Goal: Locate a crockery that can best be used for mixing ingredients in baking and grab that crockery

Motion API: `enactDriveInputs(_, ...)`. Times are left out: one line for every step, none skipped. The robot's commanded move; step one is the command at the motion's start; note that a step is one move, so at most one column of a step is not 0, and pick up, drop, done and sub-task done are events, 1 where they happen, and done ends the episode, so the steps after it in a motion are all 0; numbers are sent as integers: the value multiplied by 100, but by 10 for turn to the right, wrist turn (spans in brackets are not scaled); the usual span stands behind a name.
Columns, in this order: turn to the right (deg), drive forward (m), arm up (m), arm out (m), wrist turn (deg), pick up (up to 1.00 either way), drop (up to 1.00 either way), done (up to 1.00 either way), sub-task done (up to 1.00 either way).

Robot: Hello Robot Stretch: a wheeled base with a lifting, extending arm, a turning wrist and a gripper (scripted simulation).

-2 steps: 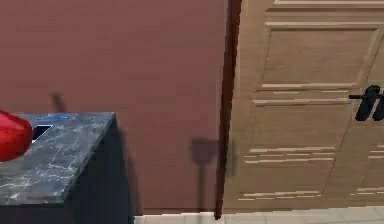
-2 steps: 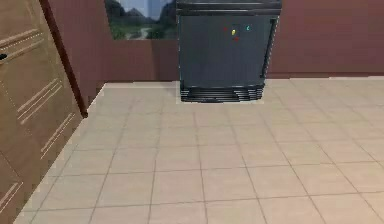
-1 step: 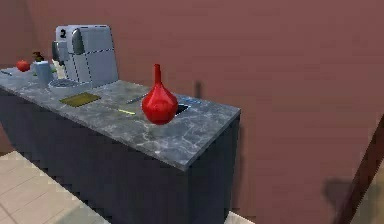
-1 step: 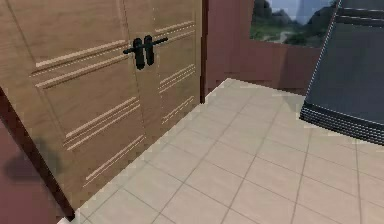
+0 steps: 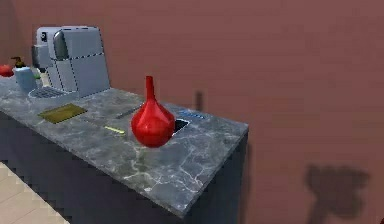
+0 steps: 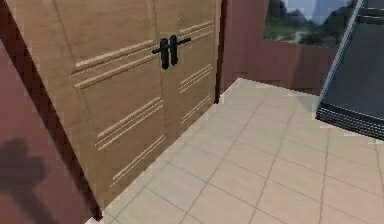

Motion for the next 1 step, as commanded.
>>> enactDriveInputs(-450,0,0,0,0,0,0,0,0)
